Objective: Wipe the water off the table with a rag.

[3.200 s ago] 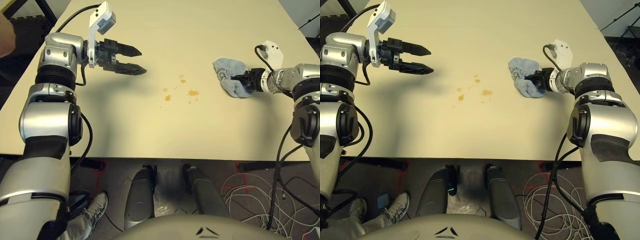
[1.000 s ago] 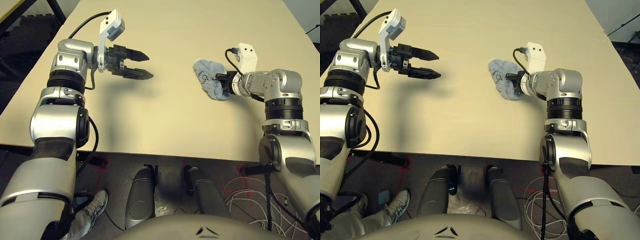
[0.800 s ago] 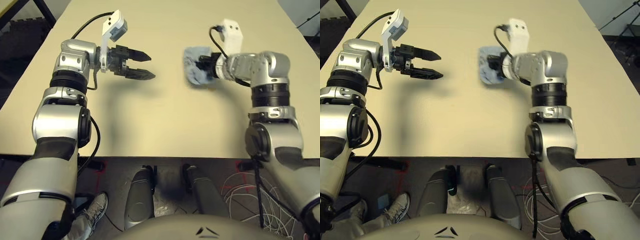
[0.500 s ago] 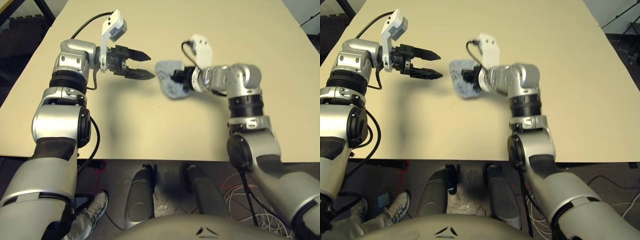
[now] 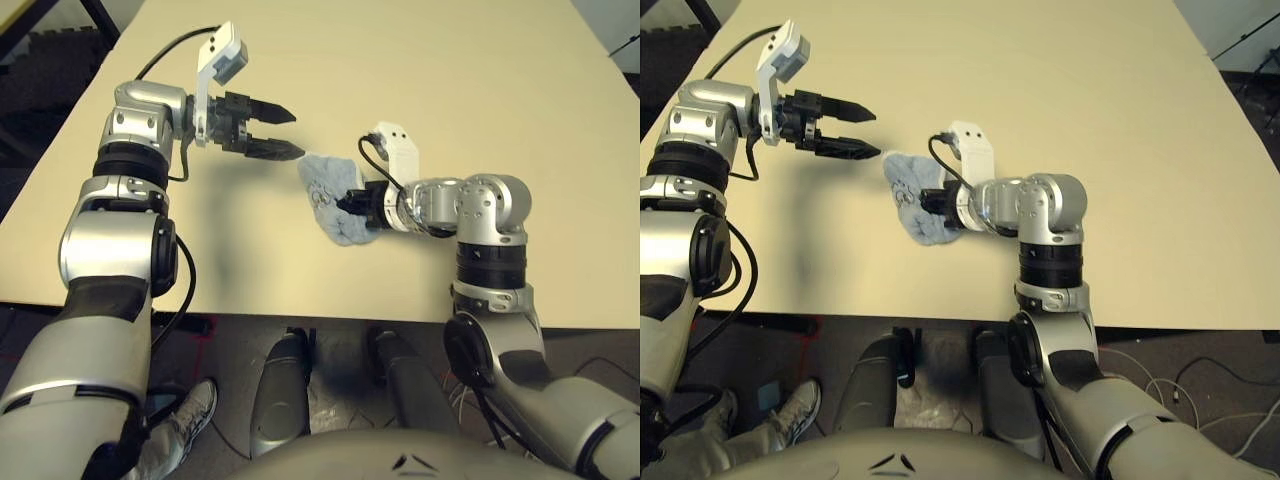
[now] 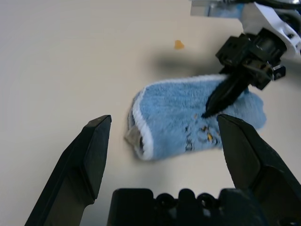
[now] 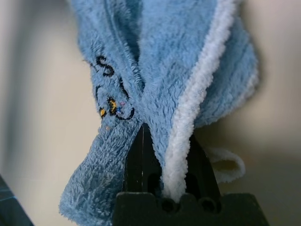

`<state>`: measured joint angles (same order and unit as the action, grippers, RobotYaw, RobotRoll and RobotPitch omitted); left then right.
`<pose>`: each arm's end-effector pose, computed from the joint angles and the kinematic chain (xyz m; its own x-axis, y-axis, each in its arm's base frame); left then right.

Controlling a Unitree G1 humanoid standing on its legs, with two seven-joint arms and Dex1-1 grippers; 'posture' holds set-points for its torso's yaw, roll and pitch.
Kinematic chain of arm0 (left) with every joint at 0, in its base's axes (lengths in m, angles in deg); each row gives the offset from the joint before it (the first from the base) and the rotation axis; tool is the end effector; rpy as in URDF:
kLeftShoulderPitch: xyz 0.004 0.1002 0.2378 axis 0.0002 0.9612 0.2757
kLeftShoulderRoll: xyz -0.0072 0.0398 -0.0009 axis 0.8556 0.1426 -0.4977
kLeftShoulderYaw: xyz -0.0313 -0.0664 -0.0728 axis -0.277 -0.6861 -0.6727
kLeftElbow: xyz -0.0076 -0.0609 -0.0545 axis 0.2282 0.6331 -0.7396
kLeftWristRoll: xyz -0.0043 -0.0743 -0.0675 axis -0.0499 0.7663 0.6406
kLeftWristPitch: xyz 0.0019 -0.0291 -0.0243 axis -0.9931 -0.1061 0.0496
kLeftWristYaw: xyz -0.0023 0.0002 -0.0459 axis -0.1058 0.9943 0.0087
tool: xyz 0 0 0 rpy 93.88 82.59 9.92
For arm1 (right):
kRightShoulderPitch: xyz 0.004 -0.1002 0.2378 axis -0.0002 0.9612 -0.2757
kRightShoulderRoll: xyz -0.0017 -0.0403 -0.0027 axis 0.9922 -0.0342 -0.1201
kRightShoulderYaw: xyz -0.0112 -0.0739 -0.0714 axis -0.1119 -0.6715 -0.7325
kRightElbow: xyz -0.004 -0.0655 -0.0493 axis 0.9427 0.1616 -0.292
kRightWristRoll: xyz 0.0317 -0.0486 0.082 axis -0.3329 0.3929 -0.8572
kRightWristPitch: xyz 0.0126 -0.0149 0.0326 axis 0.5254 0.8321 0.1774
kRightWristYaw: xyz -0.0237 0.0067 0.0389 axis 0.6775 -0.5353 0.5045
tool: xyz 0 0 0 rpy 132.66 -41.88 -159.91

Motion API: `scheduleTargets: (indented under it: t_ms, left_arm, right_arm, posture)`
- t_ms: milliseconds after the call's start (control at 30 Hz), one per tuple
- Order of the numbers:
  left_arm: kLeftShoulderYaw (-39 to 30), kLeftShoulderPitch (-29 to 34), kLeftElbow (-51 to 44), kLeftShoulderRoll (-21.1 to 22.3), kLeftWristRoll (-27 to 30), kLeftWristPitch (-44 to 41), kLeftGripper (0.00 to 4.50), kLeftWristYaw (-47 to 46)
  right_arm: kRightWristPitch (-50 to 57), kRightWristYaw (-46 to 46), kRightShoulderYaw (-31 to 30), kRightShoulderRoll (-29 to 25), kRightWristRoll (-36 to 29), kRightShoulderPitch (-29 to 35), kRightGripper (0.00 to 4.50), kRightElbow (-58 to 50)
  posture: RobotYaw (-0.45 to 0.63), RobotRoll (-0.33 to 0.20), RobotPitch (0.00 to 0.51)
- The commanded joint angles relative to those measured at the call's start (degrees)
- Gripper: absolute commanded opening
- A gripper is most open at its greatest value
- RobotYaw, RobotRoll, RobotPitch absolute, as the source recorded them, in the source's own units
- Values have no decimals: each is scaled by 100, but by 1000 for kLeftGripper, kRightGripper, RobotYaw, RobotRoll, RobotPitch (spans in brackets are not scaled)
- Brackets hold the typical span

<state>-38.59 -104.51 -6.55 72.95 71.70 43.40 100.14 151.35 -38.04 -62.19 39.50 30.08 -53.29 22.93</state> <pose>0.3682 0.2377 0.2528 0.2401 -0.9023 -0.3582 0.9705 0.2149 0.1092 0.2882 -0.1234 0.1818 0.5623 0.6025 -0.5664 -0.4146 0.7980 0.4373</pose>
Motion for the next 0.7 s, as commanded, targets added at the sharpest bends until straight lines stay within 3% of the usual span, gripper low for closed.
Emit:
scheduleTargets:
  t_ms: [33, 400, 700]
  left_arm:
    - [21, 86, 22, -58, 37, -17, 4500, 29]
    - [21, 48, 50, -80, 22, 3, 4500, 49]
    - [19, 18, 64, -111, 22, 22, 4500, 27]
  right_arm:
    - [10, 32, 193, -505, 194, 15, 110, 179]
    - [-404, -325, 172, -1827, 237, -76, 110, 739]
    - [-1374, -412, 117, -2404, 408, -393, 110, 1811]
  posture:
    - [-6, 0, 257]
    - [-11, 0, 258]
    - [-15, 0, 251]
